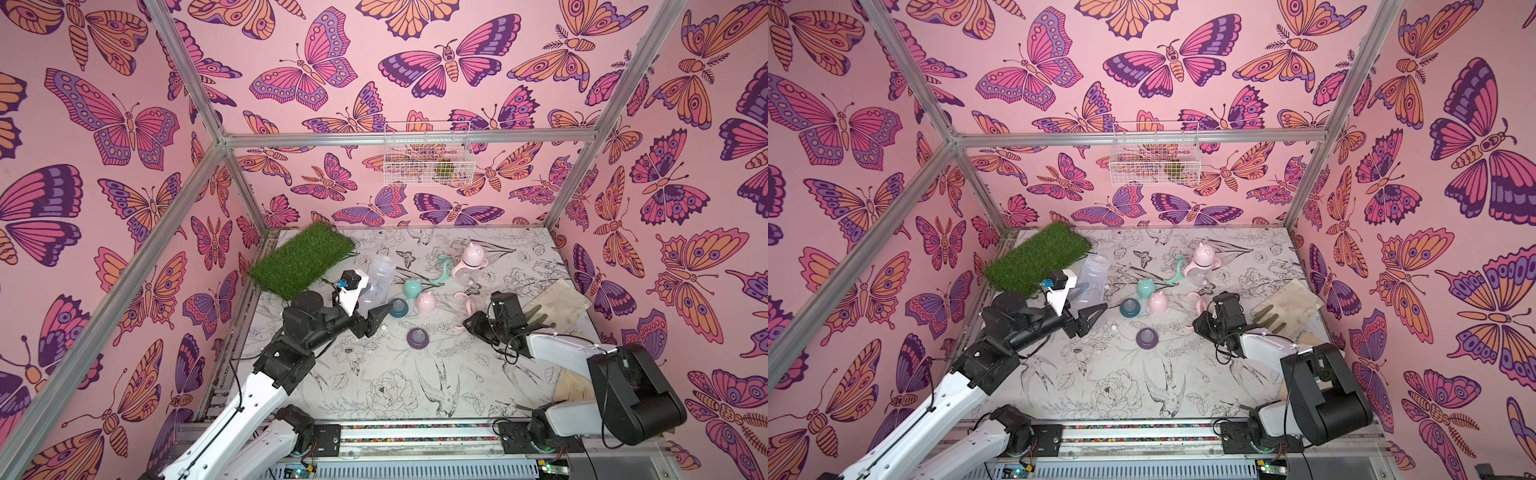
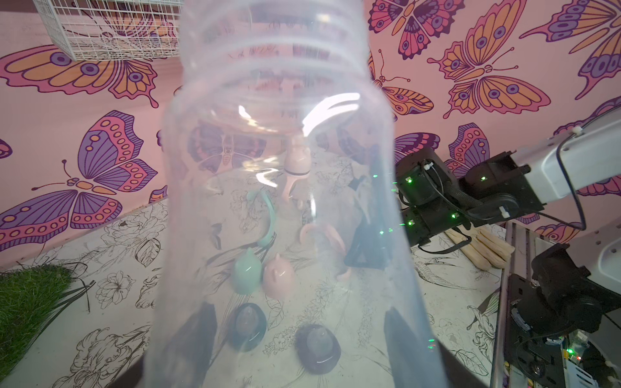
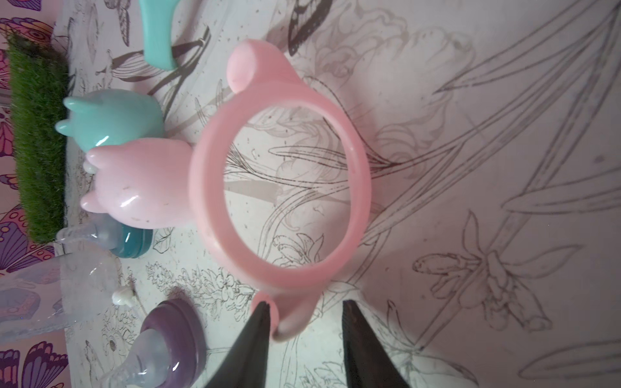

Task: Assemble the baby bottles
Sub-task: Pick up the handle at the center of the board.

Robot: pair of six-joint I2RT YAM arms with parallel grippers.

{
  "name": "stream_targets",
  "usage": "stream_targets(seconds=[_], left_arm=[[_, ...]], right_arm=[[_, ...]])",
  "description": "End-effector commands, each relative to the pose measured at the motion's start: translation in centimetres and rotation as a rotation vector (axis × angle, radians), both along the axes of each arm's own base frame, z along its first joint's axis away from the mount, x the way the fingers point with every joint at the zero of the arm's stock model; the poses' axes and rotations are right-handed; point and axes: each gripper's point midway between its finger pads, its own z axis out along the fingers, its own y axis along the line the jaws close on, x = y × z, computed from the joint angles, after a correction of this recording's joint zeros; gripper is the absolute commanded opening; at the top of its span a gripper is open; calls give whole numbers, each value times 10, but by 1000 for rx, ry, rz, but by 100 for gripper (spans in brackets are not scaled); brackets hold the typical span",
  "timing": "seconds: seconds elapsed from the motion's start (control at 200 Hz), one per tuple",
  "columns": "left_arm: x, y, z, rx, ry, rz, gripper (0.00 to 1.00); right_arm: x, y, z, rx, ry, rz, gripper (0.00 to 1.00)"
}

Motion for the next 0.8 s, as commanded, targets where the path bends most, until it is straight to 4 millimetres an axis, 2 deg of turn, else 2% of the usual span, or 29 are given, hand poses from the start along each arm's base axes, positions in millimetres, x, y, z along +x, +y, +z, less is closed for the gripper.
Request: stream_targets(seconds=[0.0,0.225,0.436,0.641,0.796], left_arm=[[-4,-1,2,-7,-22,-13,0],[-5,0,3,-9,-28,-13,0],[-5,0,4,-10,-29,-15,0],[-7,-3,3,-13,-21,-33,0],[-10,-8,2,-22,-1,-70,0]], right_arm=[[6,1,-1,-42,7,-15,38],[1,-8,-11,-150,66,-20,24],[-6,-23,-3,-243,73,-19,12],[-14,-36,22,-328,43,18,0],[-18,-32,59,-328,-48,100,0]])
